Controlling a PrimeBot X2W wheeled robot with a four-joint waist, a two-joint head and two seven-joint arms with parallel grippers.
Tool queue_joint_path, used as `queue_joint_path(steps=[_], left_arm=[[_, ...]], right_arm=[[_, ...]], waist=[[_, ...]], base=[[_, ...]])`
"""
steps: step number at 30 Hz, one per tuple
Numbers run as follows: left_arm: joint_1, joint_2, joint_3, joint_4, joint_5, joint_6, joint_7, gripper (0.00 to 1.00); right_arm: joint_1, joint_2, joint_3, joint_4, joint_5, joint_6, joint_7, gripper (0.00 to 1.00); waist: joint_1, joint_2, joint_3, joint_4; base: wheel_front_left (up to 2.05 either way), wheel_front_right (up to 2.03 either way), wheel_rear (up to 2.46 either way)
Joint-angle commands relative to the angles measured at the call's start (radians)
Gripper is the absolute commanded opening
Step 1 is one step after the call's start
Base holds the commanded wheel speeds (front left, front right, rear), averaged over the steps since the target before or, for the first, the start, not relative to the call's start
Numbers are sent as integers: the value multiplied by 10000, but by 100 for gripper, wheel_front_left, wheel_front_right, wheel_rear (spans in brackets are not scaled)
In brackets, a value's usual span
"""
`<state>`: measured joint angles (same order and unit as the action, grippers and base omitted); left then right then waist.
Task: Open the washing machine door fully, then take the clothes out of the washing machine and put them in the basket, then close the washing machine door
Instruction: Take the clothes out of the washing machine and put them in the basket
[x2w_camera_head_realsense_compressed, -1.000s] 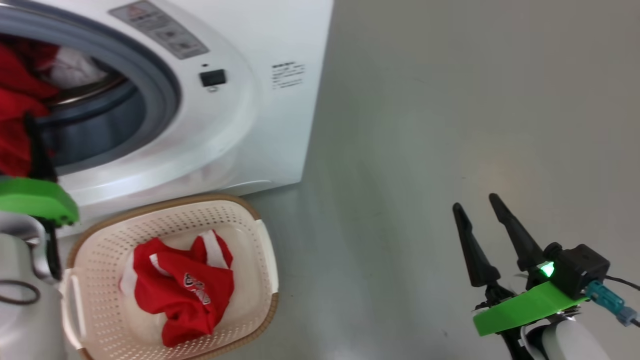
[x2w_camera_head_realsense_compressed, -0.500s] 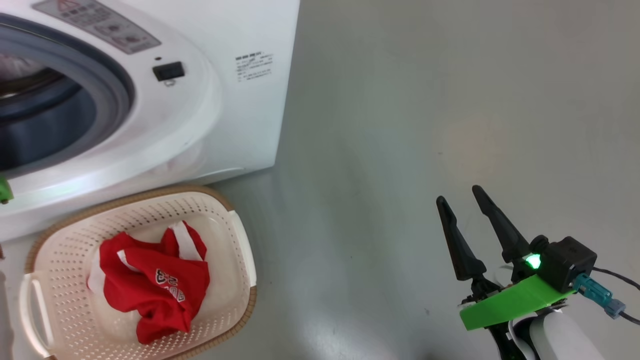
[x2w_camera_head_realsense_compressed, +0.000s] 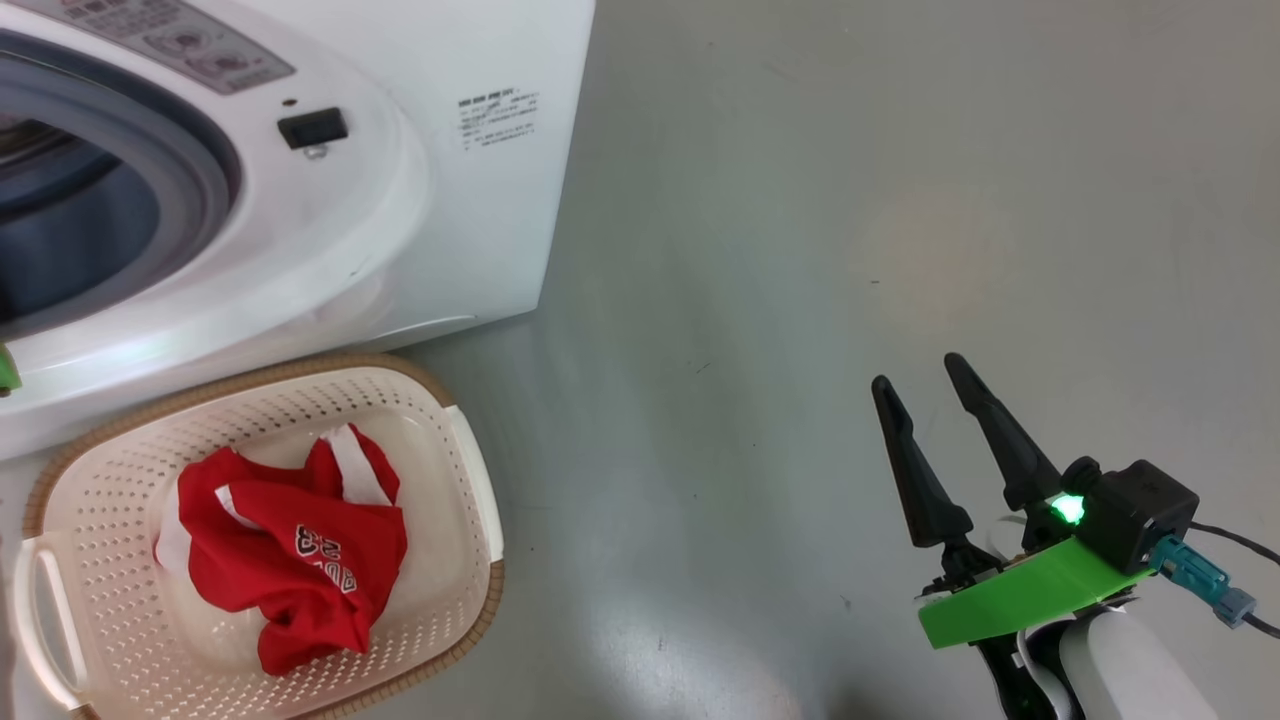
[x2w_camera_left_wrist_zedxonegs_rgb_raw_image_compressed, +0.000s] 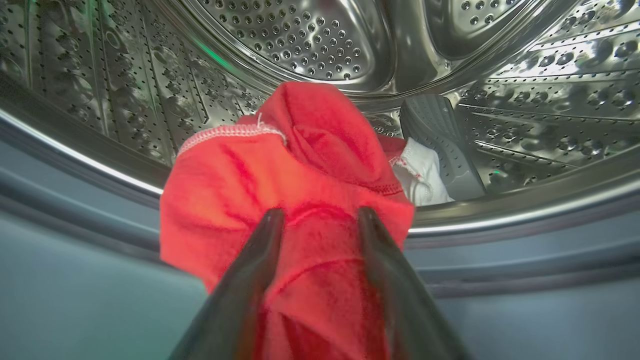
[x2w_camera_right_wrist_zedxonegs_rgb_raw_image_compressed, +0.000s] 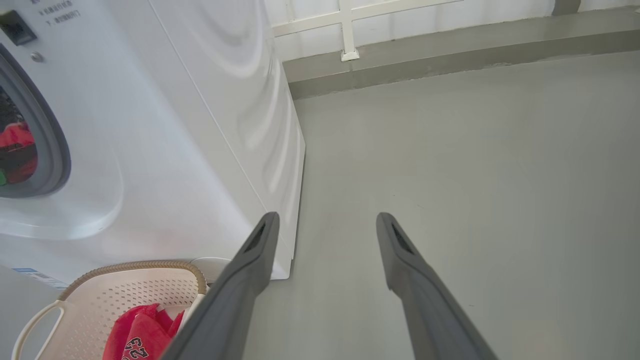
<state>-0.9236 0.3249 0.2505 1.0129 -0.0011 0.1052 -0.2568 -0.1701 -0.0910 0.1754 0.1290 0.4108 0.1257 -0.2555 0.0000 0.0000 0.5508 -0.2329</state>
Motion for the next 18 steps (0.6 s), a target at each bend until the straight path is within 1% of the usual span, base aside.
queue_joint_path(steps=[1, 2, 11, 14, 18], left_arm=[[-7, 564, 95, -140, 15, -8, -49, 7], [-11, 558, 69, -138, 12, -7, -49, 0], [119, 440, -3, -617, -179, -77, -49, 0], [276, 307, 101, -1078, -364, -164, -49, 0], [680, -28, 421, -1946, -706, -325, -49, 0]], right_arm=[[-15, -70, 194, -233, 27, 50, -63, 100], [-17, -75, 181, -242, 27, 50, -63, 100], [-102, -104, 140, -234, 4, 50, -63, 100], [-113, -107, 116, -212, -2, 50, -63, 100], [-82, -114, 98, -158, -7, 50, -63, 100]], waist=[[0, 0, 3, 14], [0, 0, 6, 29], [0, 0, -36, 164], [0, 0, -124, 254], [0, 0, -360, 404]], base=[[0, 0, 0], [0, 0, 0], [0, 0, 0], [0, 0, 0], [0, 0, 0]])
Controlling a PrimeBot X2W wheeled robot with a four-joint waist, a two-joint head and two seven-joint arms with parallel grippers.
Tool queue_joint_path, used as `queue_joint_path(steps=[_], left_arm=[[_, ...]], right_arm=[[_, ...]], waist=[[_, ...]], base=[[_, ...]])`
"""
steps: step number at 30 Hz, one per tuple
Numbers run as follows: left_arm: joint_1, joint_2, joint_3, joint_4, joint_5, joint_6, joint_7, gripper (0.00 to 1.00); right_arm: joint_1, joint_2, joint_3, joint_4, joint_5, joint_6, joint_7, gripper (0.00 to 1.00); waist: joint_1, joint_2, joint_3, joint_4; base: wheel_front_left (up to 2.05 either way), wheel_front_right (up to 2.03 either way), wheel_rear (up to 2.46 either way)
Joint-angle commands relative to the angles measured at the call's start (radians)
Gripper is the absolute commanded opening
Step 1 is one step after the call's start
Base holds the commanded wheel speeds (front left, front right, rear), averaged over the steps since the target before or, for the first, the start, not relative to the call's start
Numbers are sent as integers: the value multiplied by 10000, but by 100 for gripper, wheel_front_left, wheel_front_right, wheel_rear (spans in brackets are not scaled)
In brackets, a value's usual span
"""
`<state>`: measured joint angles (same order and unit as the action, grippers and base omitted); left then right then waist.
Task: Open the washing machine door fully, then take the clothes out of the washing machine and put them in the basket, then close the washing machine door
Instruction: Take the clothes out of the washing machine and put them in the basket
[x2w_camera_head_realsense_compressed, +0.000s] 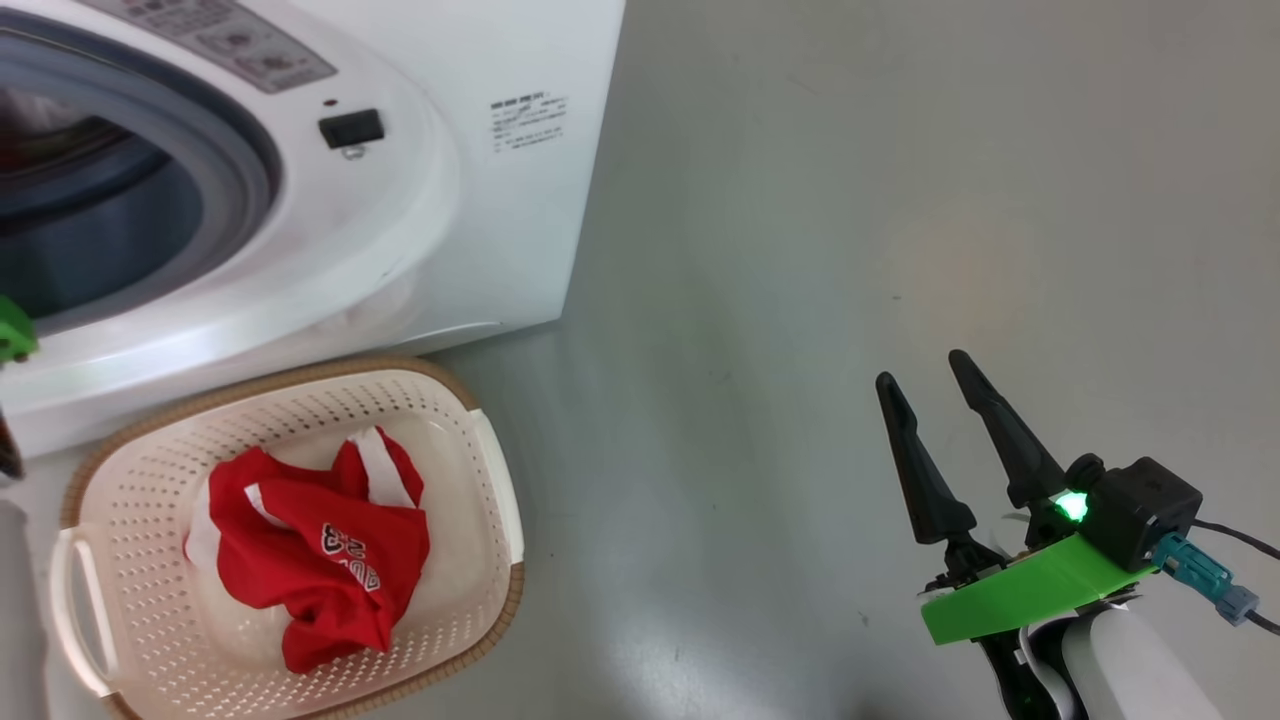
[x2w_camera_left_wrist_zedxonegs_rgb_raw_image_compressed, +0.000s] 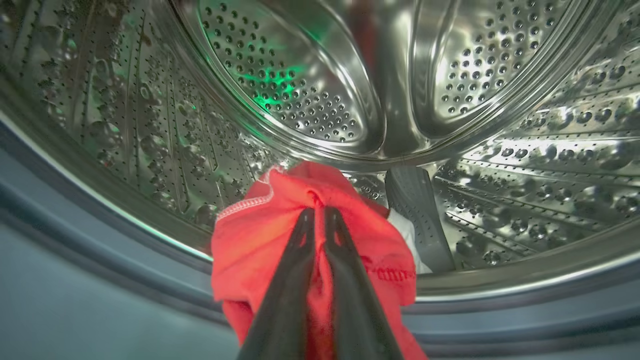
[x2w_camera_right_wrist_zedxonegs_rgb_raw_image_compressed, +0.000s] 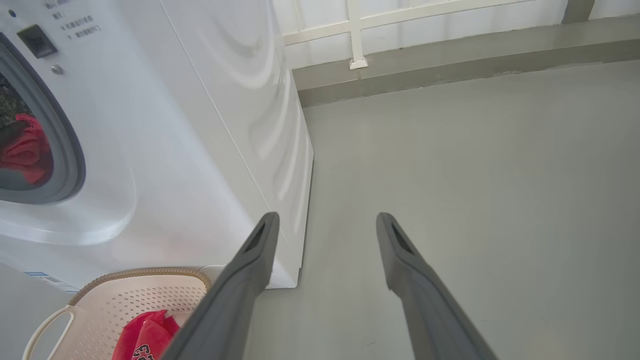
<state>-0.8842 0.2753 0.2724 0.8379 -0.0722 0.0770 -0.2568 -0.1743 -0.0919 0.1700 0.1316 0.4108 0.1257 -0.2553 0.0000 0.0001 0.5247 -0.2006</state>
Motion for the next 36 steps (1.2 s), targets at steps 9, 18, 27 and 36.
queue_joint_path(steps=[9, 18, 27, 36], left_arm=[[1403, -428, 553, -2150, -17, -488, -49, 0], [2835, -1264, 548, -4026, 257, -1005, -49, 0], [3917, -1840, 505, -5619, 282, -1393, -49, 0], [4988, -2191, 373, -7381, 88, -1532, -49, 0]], right_arm=[[143, -161, 69, -25, -17, 50, -65, 100], [600, -202, -157, 43, -36, 50, -65, 100], [951, -178, -362, 65, -57, 50, -65, 100], [1161, -121, -550, 71, -61, 50, -65, 100]], waist=[[0, -1, -869, 505], [0, -1, -1676, 896], [0, -1, -2077, 1239], [0, -1, -2365, 1535]], base=[[0, 0, 0], [0, 0, 0], [0, 0, 0], [0, 0, 0]])
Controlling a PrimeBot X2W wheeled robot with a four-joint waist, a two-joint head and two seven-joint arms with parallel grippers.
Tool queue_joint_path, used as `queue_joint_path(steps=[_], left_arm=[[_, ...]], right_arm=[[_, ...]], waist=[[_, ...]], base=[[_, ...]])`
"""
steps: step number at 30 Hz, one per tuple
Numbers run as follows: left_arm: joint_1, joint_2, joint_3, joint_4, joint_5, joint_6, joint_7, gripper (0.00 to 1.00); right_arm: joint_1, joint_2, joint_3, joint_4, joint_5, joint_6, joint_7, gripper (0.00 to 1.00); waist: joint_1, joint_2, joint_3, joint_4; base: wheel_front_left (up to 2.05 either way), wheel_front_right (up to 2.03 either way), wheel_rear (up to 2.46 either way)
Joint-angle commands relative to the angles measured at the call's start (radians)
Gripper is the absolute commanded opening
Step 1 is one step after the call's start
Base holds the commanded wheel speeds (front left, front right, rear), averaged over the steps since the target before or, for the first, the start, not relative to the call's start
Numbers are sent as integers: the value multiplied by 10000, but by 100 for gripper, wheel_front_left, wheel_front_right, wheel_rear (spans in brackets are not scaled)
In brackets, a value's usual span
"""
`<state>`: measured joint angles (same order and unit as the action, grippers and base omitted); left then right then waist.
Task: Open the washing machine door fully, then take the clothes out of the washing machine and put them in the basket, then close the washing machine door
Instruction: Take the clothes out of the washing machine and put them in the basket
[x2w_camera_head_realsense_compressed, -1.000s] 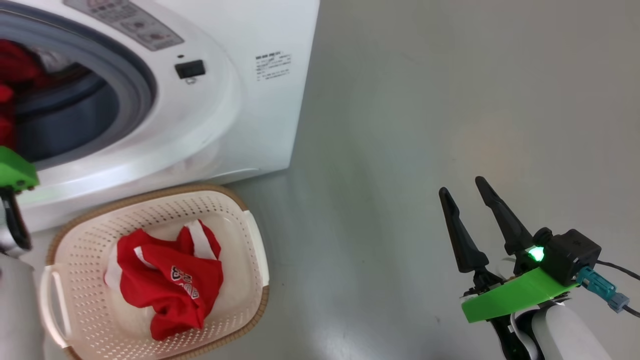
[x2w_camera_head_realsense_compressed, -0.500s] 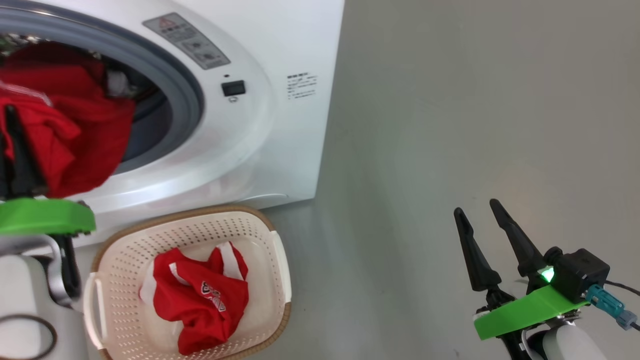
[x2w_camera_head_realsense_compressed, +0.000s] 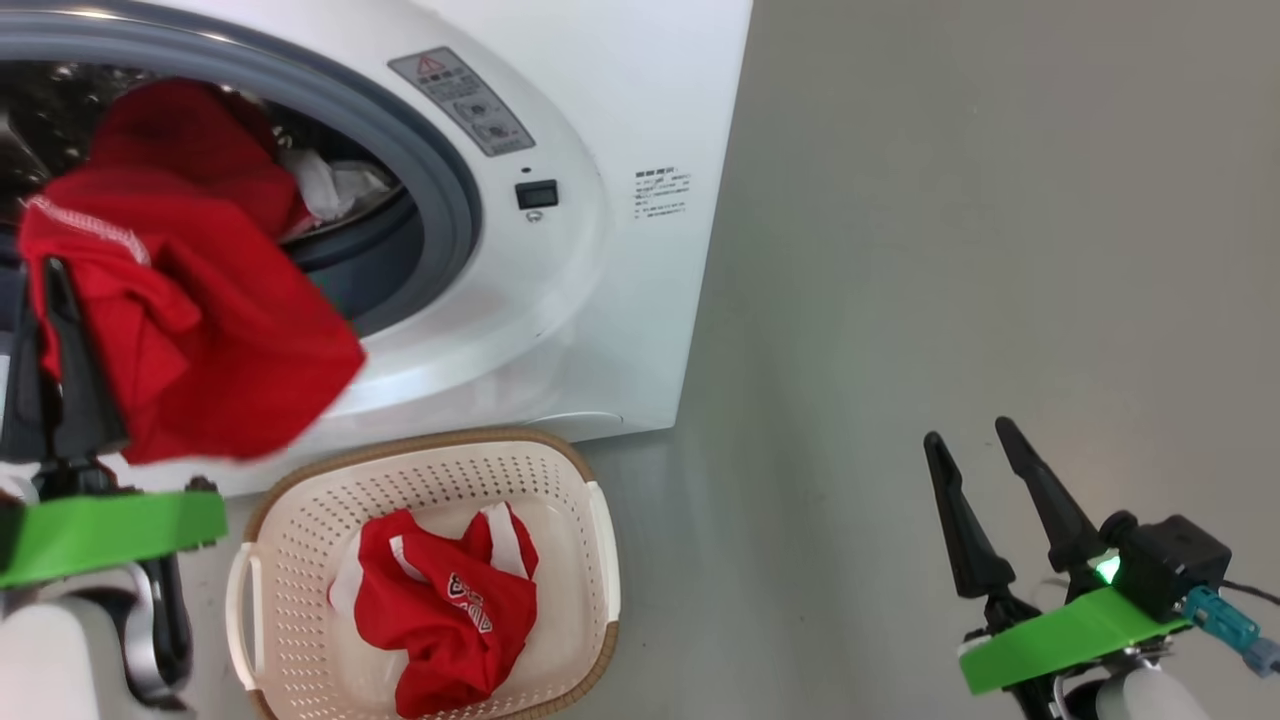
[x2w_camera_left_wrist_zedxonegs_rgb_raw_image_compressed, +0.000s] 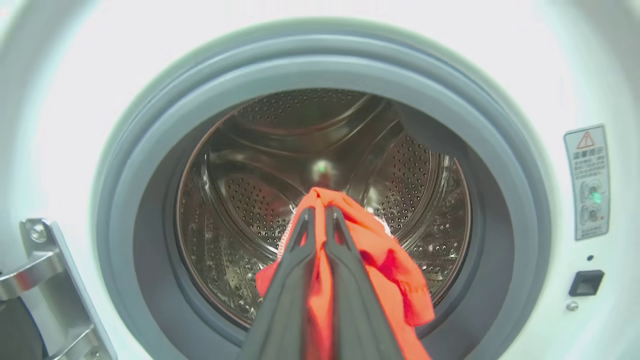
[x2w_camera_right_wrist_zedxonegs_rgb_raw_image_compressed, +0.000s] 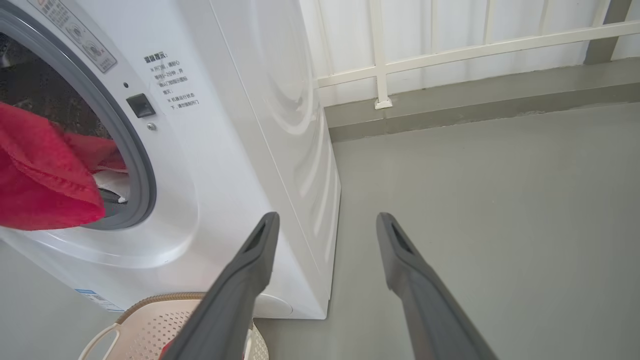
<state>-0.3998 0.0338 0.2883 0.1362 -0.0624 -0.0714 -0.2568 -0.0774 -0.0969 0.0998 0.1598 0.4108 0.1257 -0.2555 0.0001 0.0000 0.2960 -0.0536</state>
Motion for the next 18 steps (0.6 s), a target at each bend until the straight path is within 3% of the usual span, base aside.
queue_joint_path(steps=[1, 5, 18], left_arm=[[291, 206, 172, -571, -25, -28, -49, 0], [806, 173, -55, -1428, -183, 170, -49, 0], [1844, 165, -1311, -3944, -463, 1412, -49, 0]], right_arm=[[220, -63, 153, -214, -63, 50, -63, 100], [315, -66, 142, -223, -55, 50, -63, 100], [422, -139, 51, -292, -66, 50, -63, 100]], waist=[[-1, 0, -101, 79], [-1, 0, -176, 162], [-1, 0, -146, 354]], base=[[0, 0, 0], [0, 0, 0], [0, 0, 0]])
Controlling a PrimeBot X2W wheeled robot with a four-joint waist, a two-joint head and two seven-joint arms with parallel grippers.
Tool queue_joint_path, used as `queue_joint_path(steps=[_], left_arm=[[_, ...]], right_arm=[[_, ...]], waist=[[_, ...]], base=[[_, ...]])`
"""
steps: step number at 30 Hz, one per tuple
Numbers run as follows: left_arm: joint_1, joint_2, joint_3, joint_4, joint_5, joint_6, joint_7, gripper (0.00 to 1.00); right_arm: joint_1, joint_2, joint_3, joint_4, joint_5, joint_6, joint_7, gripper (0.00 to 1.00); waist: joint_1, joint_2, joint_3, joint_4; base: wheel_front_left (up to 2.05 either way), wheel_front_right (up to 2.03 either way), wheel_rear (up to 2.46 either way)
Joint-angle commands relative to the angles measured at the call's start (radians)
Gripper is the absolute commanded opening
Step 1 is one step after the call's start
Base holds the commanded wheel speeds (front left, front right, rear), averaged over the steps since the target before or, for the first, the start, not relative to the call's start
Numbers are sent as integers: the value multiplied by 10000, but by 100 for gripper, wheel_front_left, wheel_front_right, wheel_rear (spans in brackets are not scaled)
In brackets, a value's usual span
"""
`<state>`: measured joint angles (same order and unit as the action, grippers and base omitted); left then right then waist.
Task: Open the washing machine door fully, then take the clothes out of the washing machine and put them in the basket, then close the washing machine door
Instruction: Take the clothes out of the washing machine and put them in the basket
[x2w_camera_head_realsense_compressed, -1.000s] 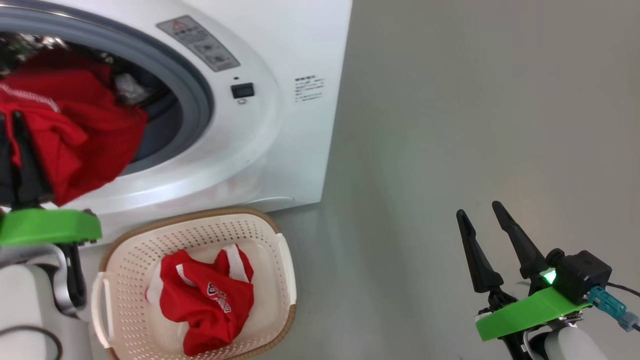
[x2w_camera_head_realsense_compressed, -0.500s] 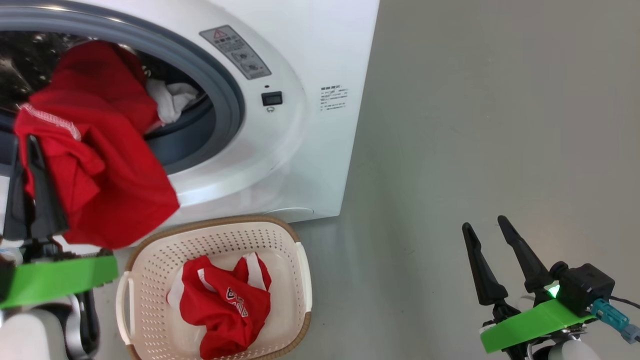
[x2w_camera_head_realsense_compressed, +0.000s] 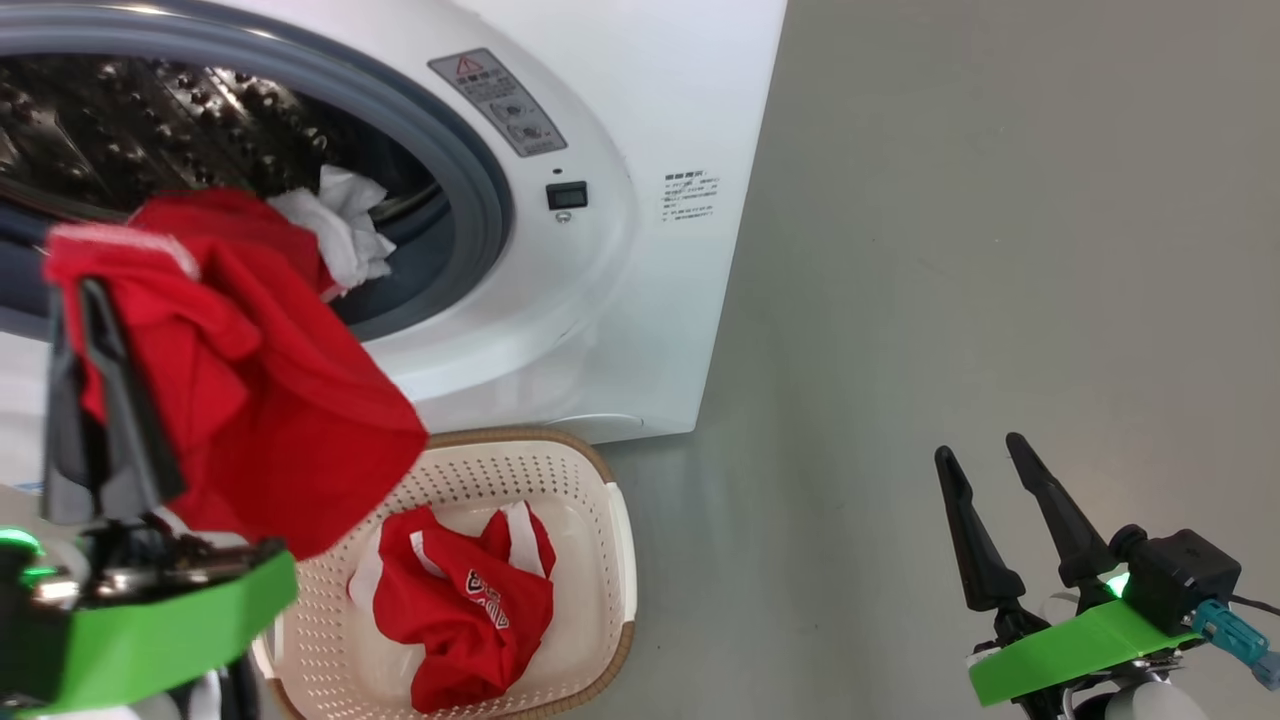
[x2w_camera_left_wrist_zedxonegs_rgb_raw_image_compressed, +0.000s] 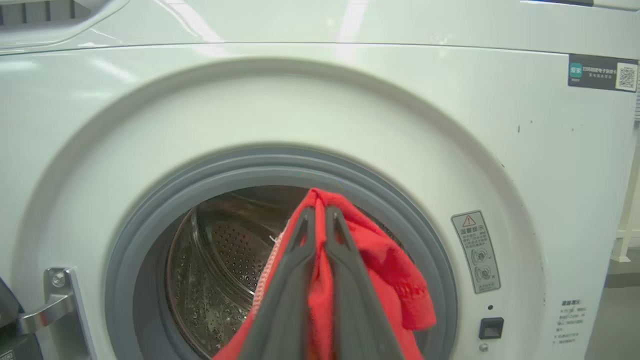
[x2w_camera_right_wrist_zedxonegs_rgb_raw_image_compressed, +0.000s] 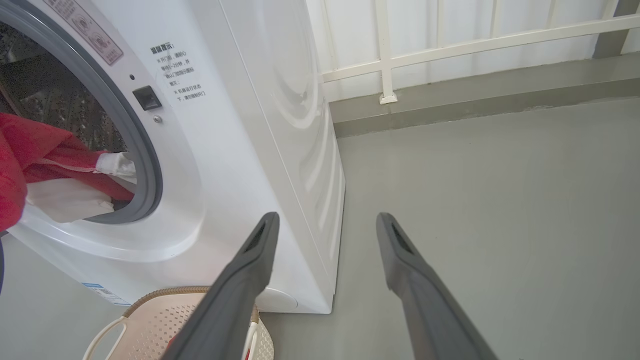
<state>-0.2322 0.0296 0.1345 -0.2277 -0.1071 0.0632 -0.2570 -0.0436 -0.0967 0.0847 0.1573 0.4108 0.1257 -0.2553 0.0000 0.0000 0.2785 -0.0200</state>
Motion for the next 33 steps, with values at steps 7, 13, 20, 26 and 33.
queue_joint_path(steps=[7, 13, 20, 26, 33], left_arm=[[481, 207, -130, 921, -495, 216, -48, 0], [214, 207, -180, 3032, -952, -32, -48, 0], [-496, 207, -176, 4611, -996, -441, -48, 0], [-1156, 206, -204, 6150, -827, -619, -48, 0], [-2061, 206, -268, 7709, -576, -733, -48, 0]], right_arm=[[-62, -103, 252, -296, -70, 50, -65, 100], [-353, -70, 217, -360, -57, 50, -65, 100], [-655, -46, 196, -453, -67, 50, -65, 100], [-934, -35, 175, -537, -77, 50, -65, 100], [-1287, -44, 130, -649, -102, 50, -65, 100]], waist=[[0, 0, 333, -17], [0, 0, 1002, -72], [0, 0, 1691, -159], [0, 0, 2321, -283], [0, 0, 3019, -378]], base=[[0, 0, 0], [0, 0, 0], [0, 0, 0], [0, 0, 0], [0, 0, 0]])
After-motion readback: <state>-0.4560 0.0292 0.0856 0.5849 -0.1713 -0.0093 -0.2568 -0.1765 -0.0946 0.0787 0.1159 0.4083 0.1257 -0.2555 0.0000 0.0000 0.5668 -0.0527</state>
